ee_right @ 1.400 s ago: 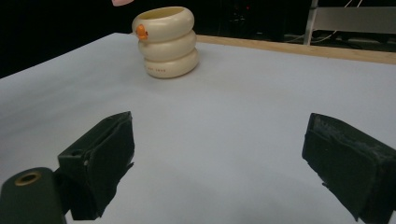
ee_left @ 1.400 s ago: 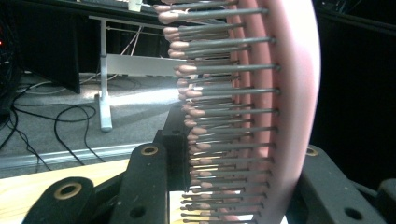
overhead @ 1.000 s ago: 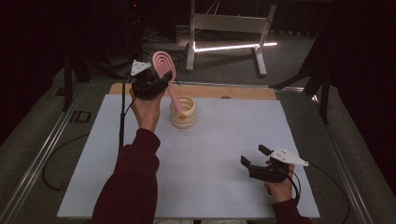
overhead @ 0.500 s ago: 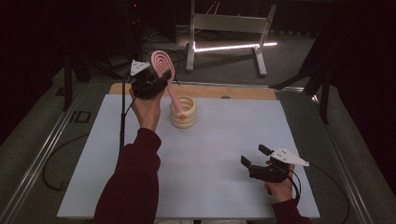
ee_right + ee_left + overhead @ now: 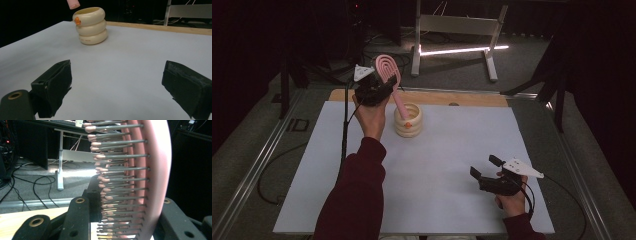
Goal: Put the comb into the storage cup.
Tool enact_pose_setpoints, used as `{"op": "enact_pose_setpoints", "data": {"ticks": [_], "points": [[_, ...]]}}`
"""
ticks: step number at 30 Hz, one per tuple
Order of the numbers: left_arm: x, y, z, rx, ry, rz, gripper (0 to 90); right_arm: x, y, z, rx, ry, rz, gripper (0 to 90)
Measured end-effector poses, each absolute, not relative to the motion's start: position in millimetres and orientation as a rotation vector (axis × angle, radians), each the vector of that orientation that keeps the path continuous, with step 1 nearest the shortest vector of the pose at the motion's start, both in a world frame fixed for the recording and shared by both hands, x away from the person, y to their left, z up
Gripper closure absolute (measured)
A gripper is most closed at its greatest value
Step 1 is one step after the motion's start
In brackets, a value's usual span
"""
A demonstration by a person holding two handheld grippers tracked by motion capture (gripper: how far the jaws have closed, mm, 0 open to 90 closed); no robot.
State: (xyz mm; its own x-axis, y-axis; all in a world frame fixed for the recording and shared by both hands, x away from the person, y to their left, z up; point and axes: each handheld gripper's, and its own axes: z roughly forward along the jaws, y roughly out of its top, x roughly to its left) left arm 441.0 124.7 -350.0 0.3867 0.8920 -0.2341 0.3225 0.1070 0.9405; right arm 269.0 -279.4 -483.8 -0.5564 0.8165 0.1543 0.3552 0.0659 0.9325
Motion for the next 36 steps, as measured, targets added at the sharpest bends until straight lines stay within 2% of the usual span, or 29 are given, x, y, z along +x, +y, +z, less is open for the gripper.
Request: {"op": "enact_pose_setpoints", "data": {"ticks": [36], "points": [[447.6, 116.7, -362.2, 1.428, 1.192, 0.639, 64.7, 269.0, -278.4, -483.9, 1.162, 1.941, 1.499, 9.2]]}}
